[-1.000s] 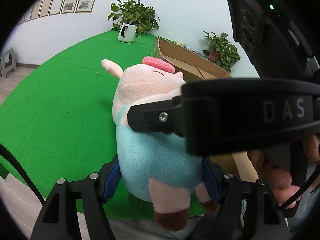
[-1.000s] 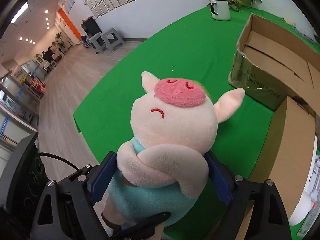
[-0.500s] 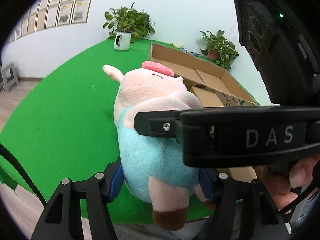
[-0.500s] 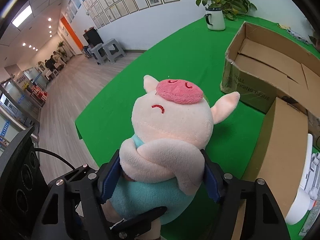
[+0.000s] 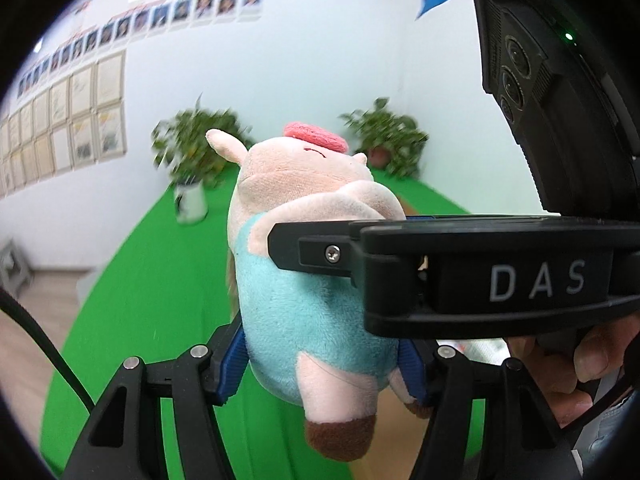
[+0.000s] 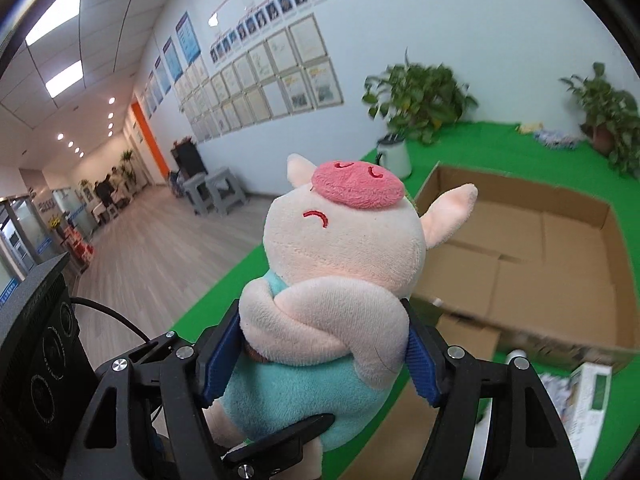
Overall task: Organize objects
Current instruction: 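Lift the plush pig with the left gripper and carry it over the cardboard tray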
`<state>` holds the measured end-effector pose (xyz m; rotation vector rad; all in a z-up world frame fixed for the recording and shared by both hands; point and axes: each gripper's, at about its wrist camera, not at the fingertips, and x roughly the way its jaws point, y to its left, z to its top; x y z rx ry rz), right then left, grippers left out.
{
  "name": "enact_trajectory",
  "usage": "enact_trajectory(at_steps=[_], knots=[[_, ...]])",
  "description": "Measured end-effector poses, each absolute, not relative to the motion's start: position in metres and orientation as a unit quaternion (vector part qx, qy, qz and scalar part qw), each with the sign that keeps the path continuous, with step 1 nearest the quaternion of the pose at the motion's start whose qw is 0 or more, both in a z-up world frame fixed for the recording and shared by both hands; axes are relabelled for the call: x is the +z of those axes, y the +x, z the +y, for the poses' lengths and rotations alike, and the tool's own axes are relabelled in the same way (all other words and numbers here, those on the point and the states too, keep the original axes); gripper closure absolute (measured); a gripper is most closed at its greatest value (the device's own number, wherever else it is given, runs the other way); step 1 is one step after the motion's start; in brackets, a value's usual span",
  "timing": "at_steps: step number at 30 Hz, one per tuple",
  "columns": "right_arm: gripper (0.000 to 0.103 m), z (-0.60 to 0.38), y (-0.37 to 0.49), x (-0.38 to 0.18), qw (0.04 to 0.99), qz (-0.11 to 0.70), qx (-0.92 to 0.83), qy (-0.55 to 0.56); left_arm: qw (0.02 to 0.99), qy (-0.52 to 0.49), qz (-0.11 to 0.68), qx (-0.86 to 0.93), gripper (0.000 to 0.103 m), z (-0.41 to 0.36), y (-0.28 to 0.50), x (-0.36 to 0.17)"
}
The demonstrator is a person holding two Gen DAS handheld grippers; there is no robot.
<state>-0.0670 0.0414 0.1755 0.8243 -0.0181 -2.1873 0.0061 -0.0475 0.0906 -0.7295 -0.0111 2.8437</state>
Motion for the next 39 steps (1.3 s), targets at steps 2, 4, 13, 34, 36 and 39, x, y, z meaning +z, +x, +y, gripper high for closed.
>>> enact_trajectory(at_steps=[2, 4, 13, 34, 36, 39], knots=[[0.034, 0.054, -0.073, 0.198, 0.381, -0.008, -0.873, 0.305, 0.115, -0.230, 0.006, 0.966, 0.040, -0.042, -0.008, 0.106], [0.034, 0.069, -0.077, 0.224, 0.371, -0.009, -0.884, 0.285, 0.127, -0.211, 0.014, 0.969, 0.040, -0.037, -0.017, 0.124], [0.033, 0.103, -0.106, 0.327, 0.340, -0.012, -0.910, 0.238, 0.169, -0.174, 0.022, 0.970, 0.040, -0.037, -0.059, 0.179], [0.034, -0.007, -0.330, 0.260, 0.323, 0.003, -0.885, 0.335, 0.168, -0.270, -0.059, 0.946, 0.040, -0.081, -0.177, 0.141], [0.034, -0.012, -0.338, 0.238, 0.325, 0.002, -0.880, 0.348, 0.165, -0.281, -0.064, 0.943, 0.041, -0.083, -0.181, 0.130], [0.035, -0.018, -0.350, 0.207, 0.327, -0.002, -0.872, 0.364, 0.161, -0.300, -0.070, 0.938, 0.041, -0.087, -0.187, 0.112]])
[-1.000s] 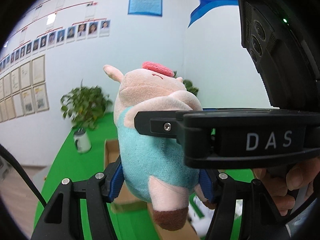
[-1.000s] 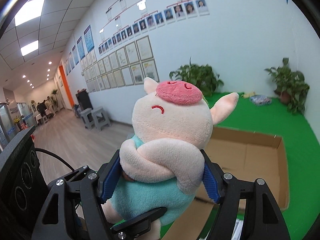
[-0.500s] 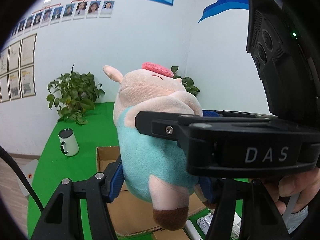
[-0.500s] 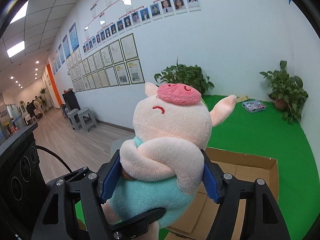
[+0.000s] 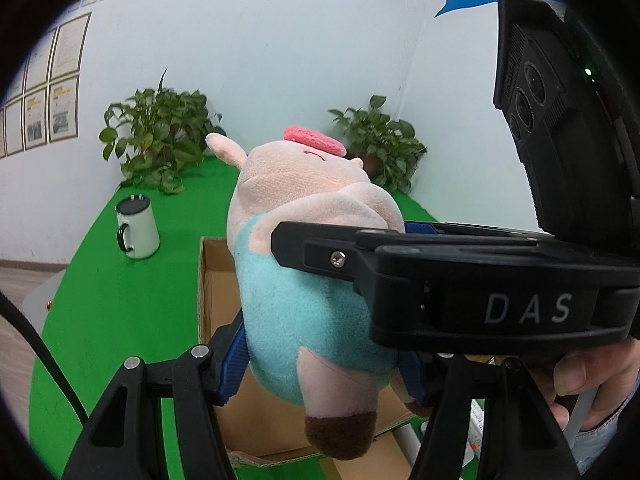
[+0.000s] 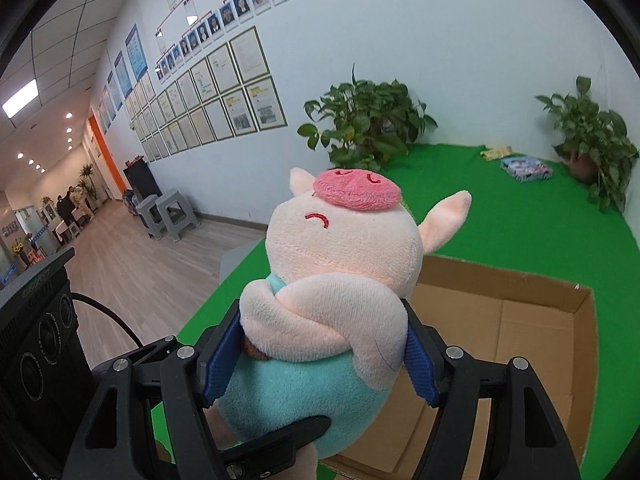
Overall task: Organize objects
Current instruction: 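Lift the plush pig with the left gripper and carry it over the cardboard tray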
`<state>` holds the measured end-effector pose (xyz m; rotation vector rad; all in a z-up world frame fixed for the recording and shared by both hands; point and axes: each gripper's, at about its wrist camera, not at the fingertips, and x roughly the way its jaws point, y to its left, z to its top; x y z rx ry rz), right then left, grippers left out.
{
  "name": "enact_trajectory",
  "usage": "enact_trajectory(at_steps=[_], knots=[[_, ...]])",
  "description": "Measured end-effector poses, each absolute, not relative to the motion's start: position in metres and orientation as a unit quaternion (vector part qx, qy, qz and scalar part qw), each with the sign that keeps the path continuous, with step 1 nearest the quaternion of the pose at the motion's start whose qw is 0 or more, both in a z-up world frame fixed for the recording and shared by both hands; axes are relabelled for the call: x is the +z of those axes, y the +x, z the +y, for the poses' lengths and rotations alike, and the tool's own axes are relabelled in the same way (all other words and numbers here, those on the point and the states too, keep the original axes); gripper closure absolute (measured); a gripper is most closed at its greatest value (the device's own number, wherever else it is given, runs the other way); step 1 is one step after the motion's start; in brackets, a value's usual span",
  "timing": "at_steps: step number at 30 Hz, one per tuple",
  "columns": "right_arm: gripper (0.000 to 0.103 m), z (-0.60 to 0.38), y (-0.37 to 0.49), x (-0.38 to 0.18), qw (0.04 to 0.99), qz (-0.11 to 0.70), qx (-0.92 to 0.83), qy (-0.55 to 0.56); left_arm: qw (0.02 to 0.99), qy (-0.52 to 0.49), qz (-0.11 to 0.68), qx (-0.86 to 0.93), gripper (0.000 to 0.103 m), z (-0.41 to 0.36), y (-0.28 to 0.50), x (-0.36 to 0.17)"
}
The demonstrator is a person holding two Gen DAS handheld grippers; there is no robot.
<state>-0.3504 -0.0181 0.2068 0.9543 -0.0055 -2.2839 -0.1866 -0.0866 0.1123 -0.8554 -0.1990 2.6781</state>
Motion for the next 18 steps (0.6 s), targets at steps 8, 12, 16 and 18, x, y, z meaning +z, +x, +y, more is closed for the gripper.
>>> enact_trajectory(at_steps=[8, 12, 16, 18], knots=[[0.035, -0.029, -0.376, 0.108, 0.322, -0.009, -0.850, 0.416, 0.156, -0.349, -0.089, 0.920, 0.041, -0.096, -0.200, 0.057], [0.035, -0.034, -0.382, 0.060, 0.324, -0.012, -0.838, 0.439, 0.153, -0.369, -0.100, 0.911, 0.041, -0.103, -0.201, 0.030], [0.035, -0.040, -0.384, 0.023, 0.323, -0.015, -0.826, 0.461, 0.148, -0.392, -0.110, 0.901, 0.041, -0.108, -0.202, 0.009], [0.035, -0.043, -0.385, 0.007, 0.322, -0.016, -0.823, 0.467, 0.147, -0.401, -0.114, 0.897, 0.041, -0.108, -0.202, 0.000]])
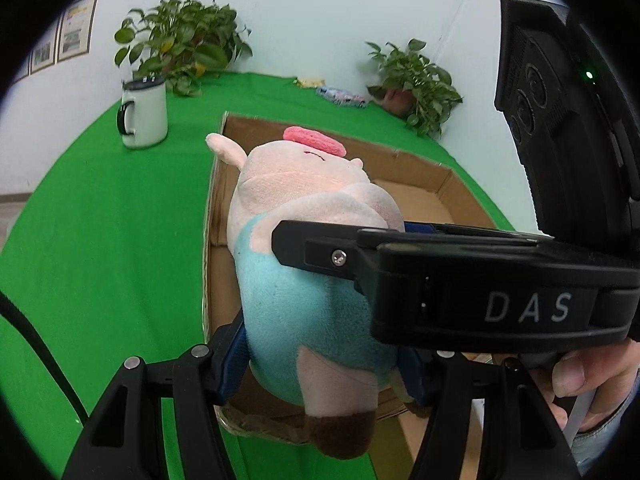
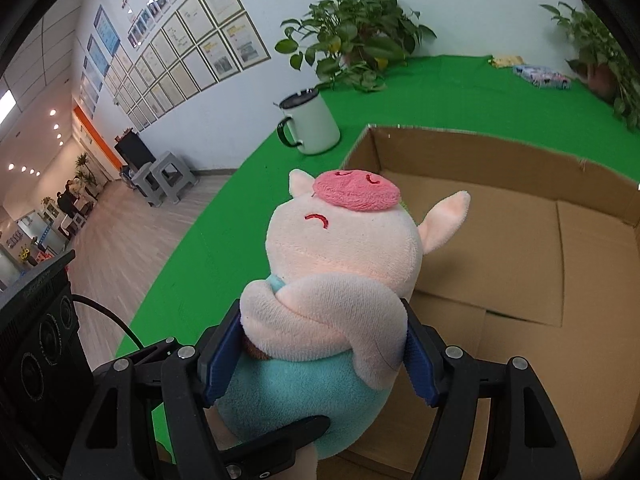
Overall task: Organize objects
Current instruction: 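Lower the plush pig into the tray corner and open the left gripper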
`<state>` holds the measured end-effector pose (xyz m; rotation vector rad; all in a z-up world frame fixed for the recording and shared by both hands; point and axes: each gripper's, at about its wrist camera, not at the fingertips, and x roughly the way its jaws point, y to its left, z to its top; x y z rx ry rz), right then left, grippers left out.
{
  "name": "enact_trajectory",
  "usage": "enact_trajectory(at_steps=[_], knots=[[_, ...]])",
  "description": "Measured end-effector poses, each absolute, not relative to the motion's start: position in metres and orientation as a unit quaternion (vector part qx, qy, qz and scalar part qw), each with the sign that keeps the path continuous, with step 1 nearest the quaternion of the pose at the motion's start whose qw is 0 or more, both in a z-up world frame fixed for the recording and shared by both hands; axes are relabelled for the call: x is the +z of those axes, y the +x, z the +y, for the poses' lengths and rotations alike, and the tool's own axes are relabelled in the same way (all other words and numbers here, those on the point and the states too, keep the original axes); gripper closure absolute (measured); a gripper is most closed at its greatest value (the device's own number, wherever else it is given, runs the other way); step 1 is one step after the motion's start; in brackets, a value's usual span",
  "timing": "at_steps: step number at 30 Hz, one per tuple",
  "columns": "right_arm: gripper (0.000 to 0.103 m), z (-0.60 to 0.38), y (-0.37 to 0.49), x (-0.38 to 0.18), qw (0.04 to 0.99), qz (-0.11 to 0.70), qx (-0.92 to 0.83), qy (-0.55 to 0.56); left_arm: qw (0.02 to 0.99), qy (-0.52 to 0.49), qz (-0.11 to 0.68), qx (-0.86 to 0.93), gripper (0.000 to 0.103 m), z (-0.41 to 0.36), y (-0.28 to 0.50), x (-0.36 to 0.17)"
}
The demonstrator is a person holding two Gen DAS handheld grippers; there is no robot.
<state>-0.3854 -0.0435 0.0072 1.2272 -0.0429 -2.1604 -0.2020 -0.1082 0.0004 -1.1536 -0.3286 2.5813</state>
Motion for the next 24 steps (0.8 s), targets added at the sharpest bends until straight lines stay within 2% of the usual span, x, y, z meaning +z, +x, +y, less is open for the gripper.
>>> enact_trajectory(at_steps=[8, 16, 20, 24], knots=[[0.035, -0.048, -0.393, -0.023, 0.328, -0.040, -0.813, 0.480, 0.127, -0.423, -0.111, 0.890, 0.036, -0.107, -0.206, -0.012], [0.035, -0.055, -0.387, -0.013, 0.318, -0.036, -0.813, 0.487, 0.112, -0.415, -0.103, 0.897, 0.036, -0.113, -0.189, -0.003], [0.032, -0.063, -0.384, -0.014, 0.313, -0.028, -0.813, 0.490, 0.103, -0.389, -0.095, 0.911, 0.035, -0.122, -0.179, 0.006], [0.027, -0.070, -0.384, -0.011, 0.306, -0.032, -0.811, 0.498, 0.092, -0.411, -0.094, 0.902, 0.036, -0.125, -0.190, -0.003]])
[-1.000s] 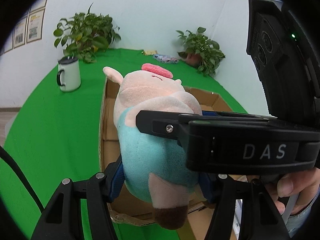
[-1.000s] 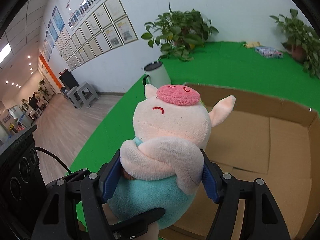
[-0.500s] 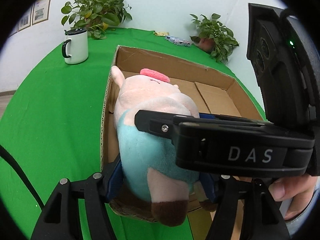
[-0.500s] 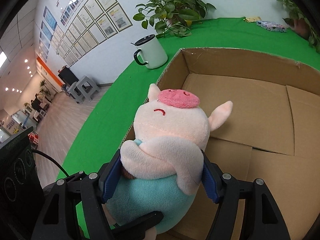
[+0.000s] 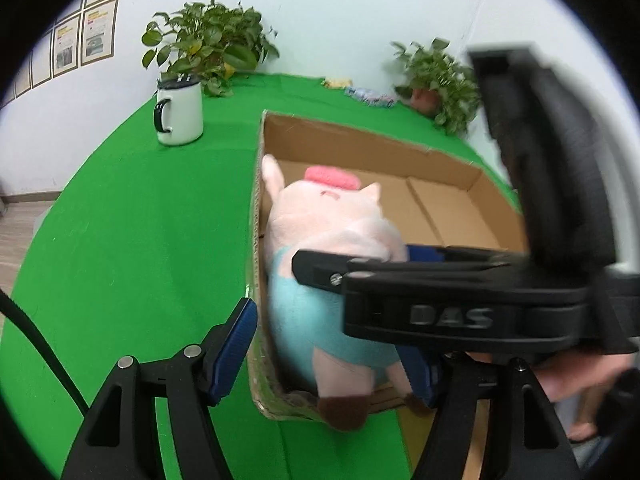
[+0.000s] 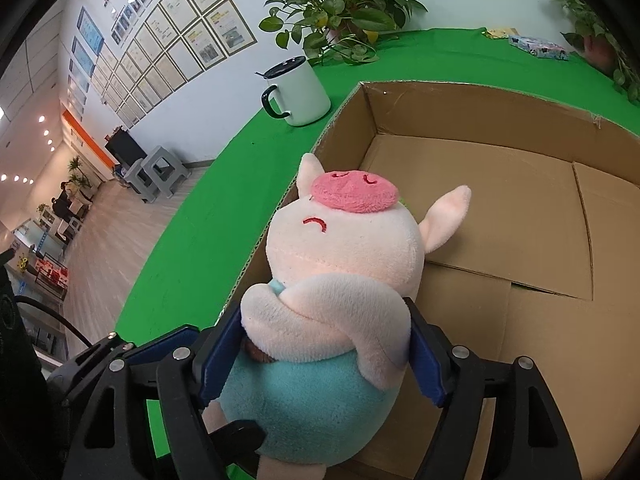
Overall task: Organize objects
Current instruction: 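Lower the plush pig into the tray corner and open the left gripper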
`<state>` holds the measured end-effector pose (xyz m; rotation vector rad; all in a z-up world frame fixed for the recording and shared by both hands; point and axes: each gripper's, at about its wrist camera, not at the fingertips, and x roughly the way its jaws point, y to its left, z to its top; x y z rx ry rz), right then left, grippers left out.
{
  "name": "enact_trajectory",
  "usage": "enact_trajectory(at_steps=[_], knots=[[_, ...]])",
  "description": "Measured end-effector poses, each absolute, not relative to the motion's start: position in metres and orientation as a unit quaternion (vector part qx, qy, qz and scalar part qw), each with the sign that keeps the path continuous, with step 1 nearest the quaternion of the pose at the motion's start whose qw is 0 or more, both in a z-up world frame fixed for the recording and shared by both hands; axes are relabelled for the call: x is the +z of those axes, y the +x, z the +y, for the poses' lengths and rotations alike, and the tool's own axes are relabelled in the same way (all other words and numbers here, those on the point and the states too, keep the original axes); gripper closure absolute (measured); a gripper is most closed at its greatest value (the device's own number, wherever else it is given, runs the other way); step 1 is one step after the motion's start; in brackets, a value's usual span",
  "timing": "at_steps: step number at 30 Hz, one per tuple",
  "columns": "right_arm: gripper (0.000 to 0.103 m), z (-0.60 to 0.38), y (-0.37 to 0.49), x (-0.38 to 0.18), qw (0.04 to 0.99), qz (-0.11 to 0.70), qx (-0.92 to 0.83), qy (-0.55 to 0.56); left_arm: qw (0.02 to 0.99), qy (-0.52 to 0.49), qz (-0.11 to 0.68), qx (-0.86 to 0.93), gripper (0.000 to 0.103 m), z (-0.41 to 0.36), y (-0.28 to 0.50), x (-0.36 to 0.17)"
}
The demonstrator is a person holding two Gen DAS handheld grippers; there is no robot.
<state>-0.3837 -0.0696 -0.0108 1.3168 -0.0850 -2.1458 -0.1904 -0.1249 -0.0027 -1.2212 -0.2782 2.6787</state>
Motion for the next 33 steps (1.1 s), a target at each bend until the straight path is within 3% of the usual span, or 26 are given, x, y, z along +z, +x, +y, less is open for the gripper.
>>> enact_trajectory(at_steps=[8, 12, 13, 15, 18, 22, 26, 27, 29, 30, 32, 33], knots=[[0.020, -0.036, -0.390, -0.006, 0.337, -0.150, -0.774, 0.515, 0.103, -0.418, -0.165, 0.887, 0.046, -0.147, -0.194, -0.013], [0.020, -0.027, -0.379, -0.004, 0.321, -0.131, -0.782, 0.519, 0.103, -0.422, -0.171, 0.884, 0.046, -0.149, -0.194, -0.014], [0.022, -0.027, -0.377, -0.008, 0.318, -0.131, -0.777, 0.528, 0.102, -0.422, -0.171, 0.884, 0.046, -0.149, -0.193, -0.014], [0.037, -0.031, -0.372, -0.015, 0.321, -0.121, -0.773, 0.533, 0.099, -0.427, -0.173, 0.882, 0.047, -0.149, -0.193, -0.015], [0.046, -0.036, -0.369, -0.020, 0.314, -0.120, -0.783, 0.523, 0.091, -0.434, -0.169, 0.880, 0.048, -0.146, -0.191, -0.016], [0.047, -0.040, -0.370, -0.023, 0.312, -0.122, -0.786, 0.520, 0.086, -0.436, -0.169, 0.880, 0.049, -0.146, -0.192, -0.014], [0.039, -0.026, -0.366, -0.018, 0.307, -0.133, -0.788, 0.517, 0.075, -0.420, -0.157, 0.891, 0.047, -0.143, -0.184, -0.004], [0.022, -0.019, -0.361, -0.011, 0.288, -0.129, -0.797, 0.516, 0.065, -0.418, -0.152, 0.893, 0.045, -0.143, -0.180, 0.000], [0.005, -0.006, -0.343, 0.007, 0.252, -0.111, -0.820, 0.501, 0.045, -0.413, -0.133, 0.900, 0.045, -0.141, -0.171, 0.008], [0.002, 0.003, -0.328, 0.019, 0.251, -0.104, -0.835, 0.478, 0.043, -0.401, -0.123, 0.907, 0.045, -0.140, -0.162, 0.016], [0.001, 0.025, -0.289, 0.039, 0.225, -0.088, -0.869, 0.433, 0.037, -0.377, -0.101, 0.920, 0.036, -0.135, -0.146, 0.029], [0.001, 0.034, -0.272, 0.043, 0.205, -0.082, -0.881, 0.417, 0.028, -0.357, -0.087, 0.930, 0.026, -0.130, -0.133, 0.037]])
